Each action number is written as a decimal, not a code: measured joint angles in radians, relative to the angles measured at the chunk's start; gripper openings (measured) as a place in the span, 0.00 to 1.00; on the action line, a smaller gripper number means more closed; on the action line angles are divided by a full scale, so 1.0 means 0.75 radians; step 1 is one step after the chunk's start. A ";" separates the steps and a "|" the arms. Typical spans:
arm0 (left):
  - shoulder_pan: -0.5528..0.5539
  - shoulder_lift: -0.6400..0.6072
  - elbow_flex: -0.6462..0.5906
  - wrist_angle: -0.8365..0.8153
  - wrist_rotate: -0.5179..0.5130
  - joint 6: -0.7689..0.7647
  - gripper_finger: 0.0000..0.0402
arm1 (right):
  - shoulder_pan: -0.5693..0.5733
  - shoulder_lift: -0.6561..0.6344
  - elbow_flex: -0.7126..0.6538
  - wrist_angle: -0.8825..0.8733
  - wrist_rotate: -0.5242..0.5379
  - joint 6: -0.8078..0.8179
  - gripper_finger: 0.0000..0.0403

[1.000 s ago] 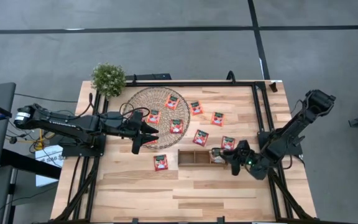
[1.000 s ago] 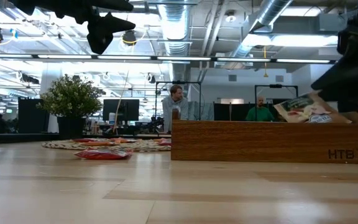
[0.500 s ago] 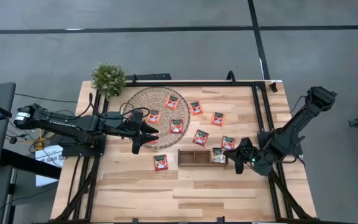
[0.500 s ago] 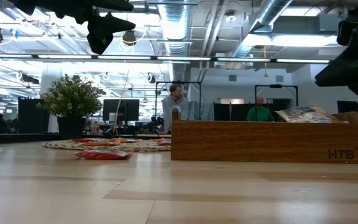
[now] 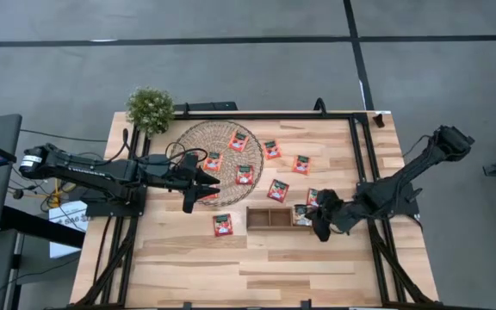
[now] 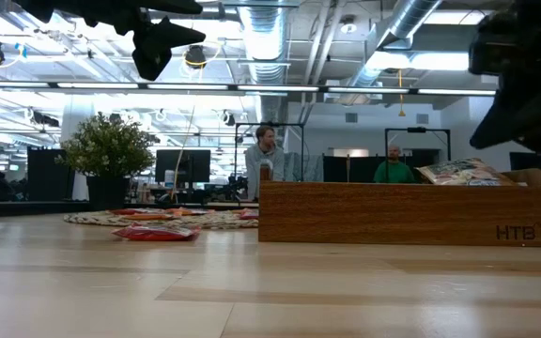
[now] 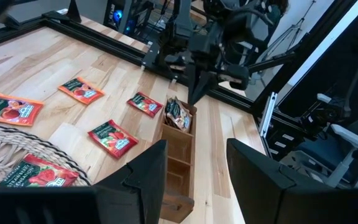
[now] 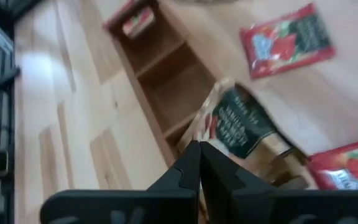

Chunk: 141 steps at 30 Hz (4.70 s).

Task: Pick & Place Tea
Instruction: Put the brown tea bag into the right slot of the wooden organizer, then put the red tea bag into the middle slot of the wooden organizer

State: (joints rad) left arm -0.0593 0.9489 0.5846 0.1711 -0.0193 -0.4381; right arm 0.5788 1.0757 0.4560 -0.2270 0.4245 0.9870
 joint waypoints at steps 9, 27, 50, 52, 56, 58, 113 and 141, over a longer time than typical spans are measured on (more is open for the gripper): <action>0.000 0.000 0.000 0.005 -0.001 0.004 0.39 | -0.042 0.151 0.127 -0.134 -0.118 0.006 0.00; -0.001 0.001 0.000 -0.006 0.000 0.005 0.39 | -0.076 0.539 0.477 -0.521 -0.116 0.056 0.00; -0.001 0.001 0.000 -0.005 0.044 0.055 0.39 | -0.195 0.556 0.696 -0.784 -0.058 -0.124 0.00; -0.001 0.001 0.000 -0.006 0.071 0.055 0.39 | -0.209 0.559 0.696 -0.778 -0.096 -0.154 0.00; -0.001 0.001 0.000 -0.006 0.082 0.055 0.39 | -0.216 0.587 0.693 -0.784 -0.112 -0.166 0.00; -0.001 0.001 0.000 -0.008 0.084 0.058 0.39 | -0.216 0.601 0.698 -0.758 -0.110 -0.165 0.00; -0.001 0.001 0.000 0.019 0.132 0.108 0.39 | -0.327 0.583 0.694 -0.842 -0.180 -0.268 0.00; -0.001 0.001 0.000 0.019 0.155 0.109 0.39 | -0.275 0.570 0.740 -0.848 -0.104 -0.205 0.00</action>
State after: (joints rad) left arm -0.0597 0.9493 0.5846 0.1852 0.0967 -0.3565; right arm 0.3729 1.5032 1.0111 -0.8631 0.3466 0.8330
